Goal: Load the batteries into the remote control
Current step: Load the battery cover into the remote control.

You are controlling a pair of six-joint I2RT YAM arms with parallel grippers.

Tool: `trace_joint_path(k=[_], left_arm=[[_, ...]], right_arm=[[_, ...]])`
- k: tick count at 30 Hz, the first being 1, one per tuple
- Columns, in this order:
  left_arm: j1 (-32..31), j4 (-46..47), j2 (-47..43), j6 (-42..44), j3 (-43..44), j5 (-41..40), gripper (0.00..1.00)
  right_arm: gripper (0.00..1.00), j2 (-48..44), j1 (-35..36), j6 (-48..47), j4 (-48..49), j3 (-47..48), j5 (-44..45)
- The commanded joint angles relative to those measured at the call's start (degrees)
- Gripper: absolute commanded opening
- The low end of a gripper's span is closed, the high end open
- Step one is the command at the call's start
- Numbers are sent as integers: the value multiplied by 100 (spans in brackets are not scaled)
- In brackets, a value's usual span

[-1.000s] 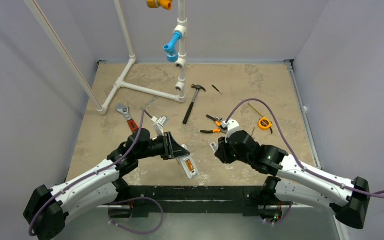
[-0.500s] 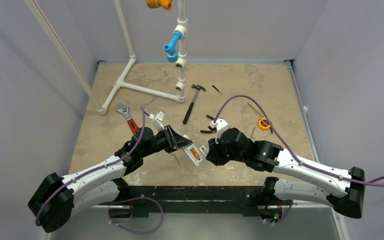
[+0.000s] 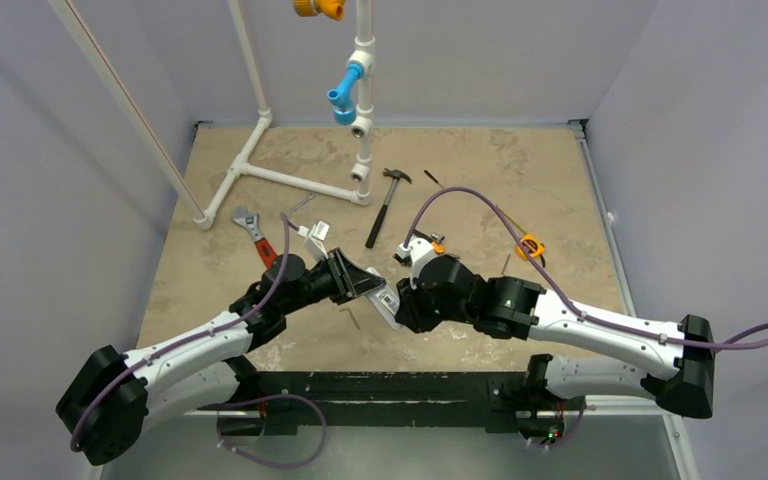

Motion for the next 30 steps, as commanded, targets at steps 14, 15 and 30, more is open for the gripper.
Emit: trace_joint_path(k=[14,15,30], left_arm=[[-13,458,-166,71,-115,9,0],[-15,461,-167,67,-127,1,0],[-13,477,-194,60,-131,44,0]], right_arm=[[10,153,48,187,262,250,280],[10,173,49,187,257,255,285],[10,393,49,155,387,321,324]])
